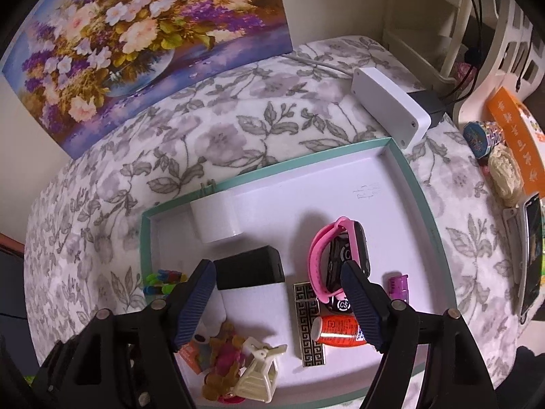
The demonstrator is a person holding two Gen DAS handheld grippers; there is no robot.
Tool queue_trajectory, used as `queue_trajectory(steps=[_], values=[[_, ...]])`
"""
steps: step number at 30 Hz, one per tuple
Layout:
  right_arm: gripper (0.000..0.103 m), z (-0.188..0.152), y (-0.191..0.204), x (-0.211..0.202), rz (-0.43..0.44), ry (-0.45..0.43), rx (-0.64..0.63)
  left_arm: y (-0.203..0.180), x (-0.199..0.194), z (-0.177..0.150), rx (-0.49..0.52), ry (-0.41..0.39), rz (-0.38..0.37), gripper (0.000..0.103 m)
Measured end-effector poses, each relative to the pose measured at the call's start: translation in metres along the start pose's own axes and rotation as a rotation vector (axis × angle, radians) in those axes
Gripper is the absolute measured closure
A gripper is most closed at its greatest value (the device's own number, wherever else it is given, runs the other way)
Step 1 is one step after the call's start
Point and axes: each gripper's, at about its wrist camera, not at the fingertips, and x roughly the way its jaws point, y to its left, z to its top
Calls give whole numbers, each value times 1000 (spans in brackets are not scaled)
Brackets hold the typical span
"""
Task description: Organize rigid objects
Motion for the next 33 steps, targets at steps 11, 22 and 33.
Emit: queue_trajectory(steps=[11, 22, 33], values=[[23, -38, 17, -17, -17, -11, -65, 60, -11, -24, -121, -8, 134, 14], [0, -91, 38, -24, -52, -29, -161, 90, -27, -54, -142, -30, 232, 6], [0, -134, 40, -35, -77, -33, -205, 92, -41, -92, -88, -11, 215, 6]])
